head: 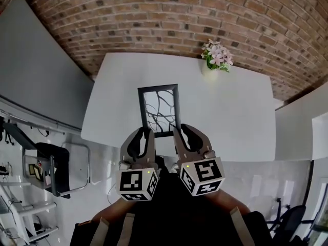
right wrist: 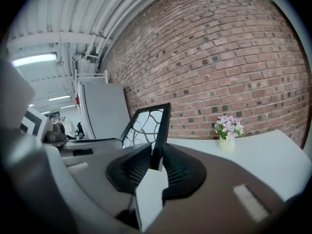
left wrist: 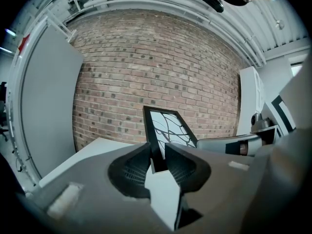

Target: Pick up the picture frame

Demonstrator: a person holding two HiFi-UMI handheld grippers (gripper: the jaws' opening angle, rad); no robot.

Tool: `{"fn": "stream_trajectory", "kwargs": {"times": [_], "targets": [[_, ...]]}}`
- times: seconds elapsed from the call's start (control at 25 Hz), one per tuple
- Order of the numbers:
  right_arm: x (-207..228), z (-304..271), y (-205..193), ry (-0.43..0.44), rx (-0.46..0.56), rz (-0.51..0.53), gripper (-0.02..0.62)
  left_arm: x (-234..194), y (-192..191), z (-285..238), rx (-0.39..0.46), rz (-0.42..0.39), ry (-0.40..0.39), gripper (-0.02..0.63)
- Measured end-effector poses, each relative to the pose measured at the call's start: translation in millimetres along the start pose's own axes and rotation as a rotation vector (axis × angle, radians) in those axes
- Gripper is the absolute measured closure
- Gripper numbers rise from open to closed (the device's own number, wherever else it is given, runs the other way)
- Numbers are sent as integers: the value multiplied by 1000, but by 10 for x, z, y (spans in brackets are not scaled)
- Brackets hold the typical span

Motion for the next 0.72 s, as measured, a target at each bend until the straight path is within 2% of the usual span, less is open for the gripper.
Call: {"fn": "stream_trajectory", "kwargs": {"times": [0.72], "targets": [[-47,78,-12,-6,13,33,528,26,-6,86,7,0,-6,528]]}}
Point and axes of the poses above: the fingertips, and each gripper's own axes: z backward along the fingers, x to its right, y out of its top, the point moved 6 cm from there along z, backward along the fingers, and after that the axes turned 9 degrees about -z, right-handed, at the moved point
